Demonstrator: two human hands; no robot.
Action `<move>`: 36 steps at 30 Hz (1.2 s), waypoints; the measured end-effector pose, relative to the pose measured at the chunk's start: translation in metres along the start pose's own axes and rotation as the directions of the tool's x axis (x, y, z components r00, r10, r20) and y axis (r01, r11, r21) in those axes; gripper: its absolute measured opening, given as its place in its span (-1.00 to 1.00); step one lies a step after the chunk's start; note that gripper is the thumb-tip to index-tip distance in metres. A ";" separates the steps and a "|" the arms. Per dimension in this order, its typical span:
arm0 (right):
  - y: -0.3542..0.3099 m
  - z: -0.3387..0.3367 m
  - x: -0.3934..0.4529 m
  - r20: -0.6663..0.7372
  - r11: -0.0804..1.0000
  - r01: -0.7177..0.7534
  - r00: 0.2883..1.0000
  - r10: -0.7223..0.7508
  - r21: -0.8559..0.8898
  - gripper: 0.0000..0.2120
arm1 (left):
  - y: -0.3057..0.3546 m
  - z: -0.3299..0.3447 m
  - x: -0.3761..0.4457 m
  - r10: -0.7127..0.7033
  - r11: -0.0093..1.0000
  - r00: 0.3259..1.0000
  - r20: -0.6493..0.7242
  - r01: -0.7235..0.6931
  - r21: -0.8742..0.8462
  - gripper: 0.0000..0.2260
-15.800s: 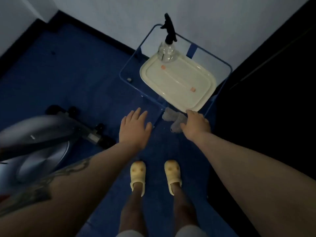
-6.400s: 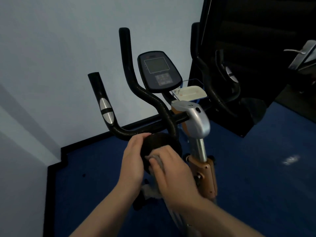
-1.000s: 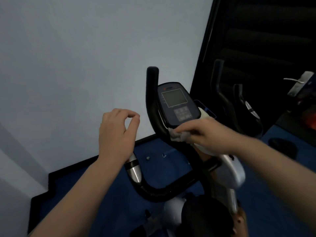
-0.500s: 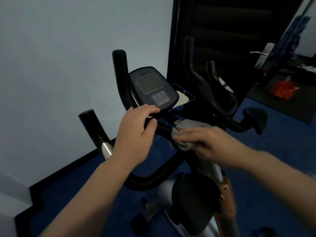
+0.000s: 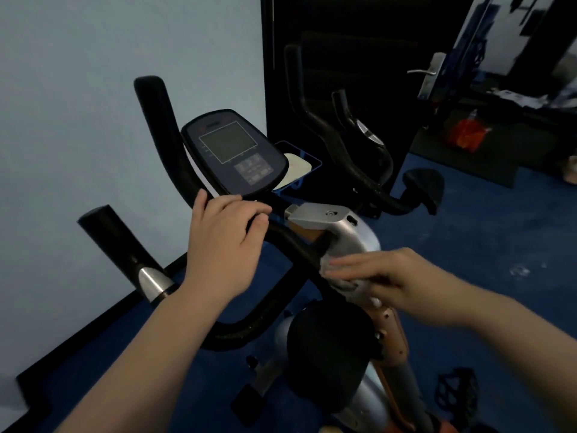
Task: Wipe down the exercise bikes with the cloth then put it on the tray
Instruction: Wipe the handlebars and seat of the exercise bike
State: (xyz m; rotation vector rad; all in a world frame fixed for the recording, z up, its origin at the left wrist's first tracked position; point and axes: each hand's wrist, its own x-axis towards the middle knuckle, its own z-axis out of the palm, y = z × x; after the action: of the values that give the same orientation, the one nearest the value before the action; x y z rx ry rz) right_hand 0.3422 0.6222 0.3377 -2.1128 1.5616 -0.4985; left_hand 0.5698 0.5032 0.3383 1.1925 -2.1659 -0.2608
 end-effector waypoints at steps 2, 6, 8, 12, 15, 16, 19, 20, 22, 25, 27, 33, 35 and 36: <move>0.003 -0.007 0.017 -0.200 0.999 -0.028 0.979 0.032 0.024 -0.45 | 0.002 0.003 0.000 0.009 0.999 1.000 0.002 -0.009 0.041 -0.67; -0.011 0.029 0.065 -0.396 0.986 -0.154 0.911 0.119 -0.060 -0.59 | 0.007 0.009 -0.002 -0.013 0.991 1.000 0.003 0.012 0.132 -0.68; -0.011 0.045 0.057 -0.406 0.993 -0.112 0.906 0.121 0.048 -0.65 | 0.007 0.011 -0.002 -0.009 0.989 1.000 0.004 0.009 0.148 -0.66; 0.002 0.030 0.014 -0.298 0.982 -0.127 0.940 0.165 0.142 -0.72 | 0.006 0.012 -0.003 -0.009 0.987 1.000 -0.006 0.010 0.162 -0.64; 0.013 0.016 0.030 -0.352 0.983 -0.141 0.920 0.174 0.117 -0.81 | 0.010 0.015 -0.002 -0.037 0.986 0.999 -0.038 0.043 0.163 -0.65; 0.012 0.016 0.043 -0.395 0.981 -0.139 0.900 0.183 0.137 -0.83 | 0.011 0.016 -0.002 -0.048 0.985 0.998 -0.047 0.055 0.165 -0.65; -0.007 0.031 0.073 -0.439 0.989 -0.078 0.890 0.125 0.124 -0.77 | 0.013 0.017 -0.002 -0.067 0.981 0.996 -0.057 0.076 0.178 -0.66; -0.011 0.037 0.074 -0.432 0.988 -0.037 0.897 0.100 0.151 -0.75 | 0.013 0.017 -0.002 -0.068 0.981 0.996 -0.055 0.077 0.176 -0.67; -0.006 0.036 0.061 -0.388 0.977 0.002 0.918 0.082 0.213 -0.73 | 0.012 0.016 -0.003 -0.067 0.985 0.996 -0.050 0.074 0.154 -0.68; 0.009 0.013 0.051 -0.243 0.991 -0.047 0.967 0.077 0.128 -0.78 | 0.011 0.017 -0.004 -0.064 0.990 0.996 -0.056 0.071 0.123 -0.67; 0.008 0.006 0.067 -0.293 0.995 -0.085 0.951 0.098 0.057 -0.79 | 0.012 0.016 -0.005 -0.079 0.991 0.995 -0.055 0.084 0.103 -0.69; -0.024 0.034 0.084 -0.407 0.989 -0.112 0.902 0.141 0.093 -0.74 | 0.013 -0.009 -0.005 -0.174 0.975 0.984 0.047 0.179 -0.130 -0.73; -0.018 0.024 0.073 -0.358 0.977 -0.111 0.918 0.172 0.185 -0.75 | 0.011 -0.025 -0.008 -0.205 0.940 0.977 0.056 0.213 -0.265 -0.74; -0.018 0.017 0.069 -0.335 0.967 -0.104 0.925 0.181 0.233 -0.74 | 0.010 -0.032 -0.009 -0.224 0.922 0.974 0.041 0.226 -0.315 -0.76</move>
State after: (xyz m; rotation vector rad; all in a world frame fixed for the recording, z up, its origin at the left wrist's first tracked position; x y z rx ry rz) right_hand 0.3853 0.5631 0.3344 -1.8015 1.7509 -0.9919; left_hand 0.5865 0.5202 0.3633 1.2483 -1.8965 -0.6855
